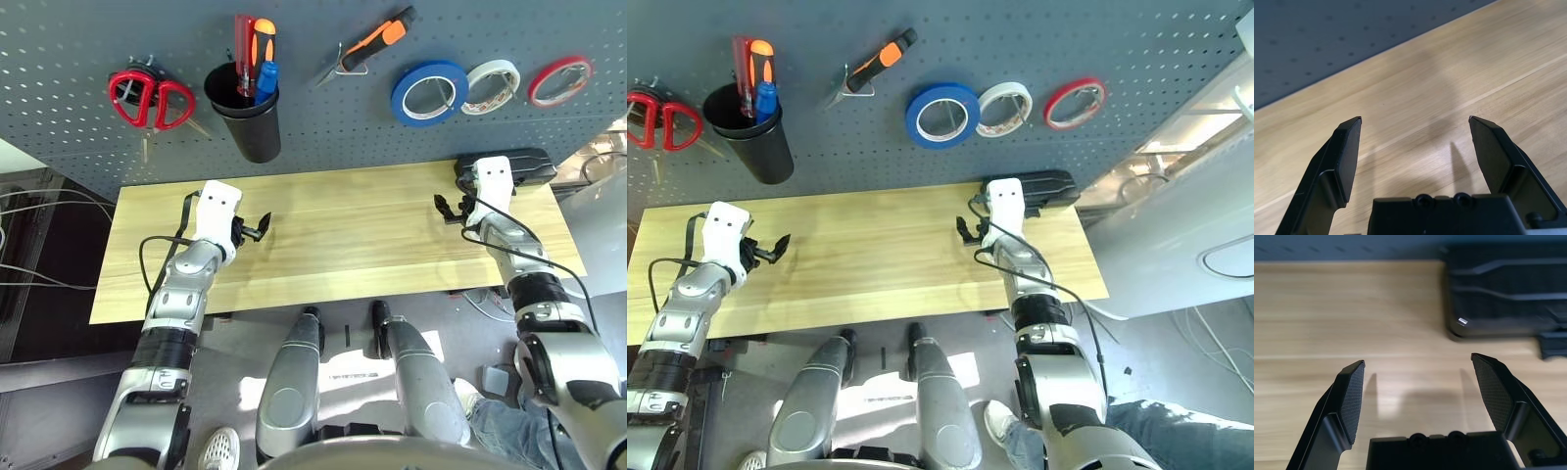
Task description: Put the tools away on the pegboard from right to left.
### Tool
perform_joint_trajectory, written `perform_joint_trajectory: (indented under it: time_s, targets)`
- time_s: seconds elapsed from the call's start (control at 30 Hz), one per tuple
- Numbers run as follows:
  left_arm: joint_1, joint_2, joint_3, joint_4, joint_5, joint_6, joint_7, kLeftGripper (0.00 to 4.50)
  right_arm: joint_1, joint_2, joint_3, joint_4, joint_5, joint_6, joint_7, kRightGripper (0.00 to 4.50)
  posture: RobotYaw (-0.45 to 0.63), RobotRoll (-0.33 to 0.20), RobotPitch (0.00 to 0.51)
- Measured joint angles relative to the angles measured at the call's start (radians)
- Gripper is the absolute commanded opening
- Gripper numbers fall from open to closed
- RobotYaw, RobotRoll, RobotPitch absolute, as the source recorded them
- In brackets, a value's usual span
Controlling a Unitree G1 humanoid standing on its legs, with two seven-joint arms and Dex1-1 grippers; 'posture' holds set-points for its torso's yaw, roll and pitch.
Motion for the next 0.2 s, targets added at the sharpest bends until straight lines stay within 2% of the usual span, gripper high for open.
perform_joint_trajectory:
  time_s: [0.2]
  targets:
    - [-0.013, -0.019, -0.001, 0.033, 0.011, 0.031, 0.028, 4.47, -0.002, -0.026, -0.003, 0.051, -0.011, -0.044, 0.045, 4.50, 0.07, 0.000, 0.359]
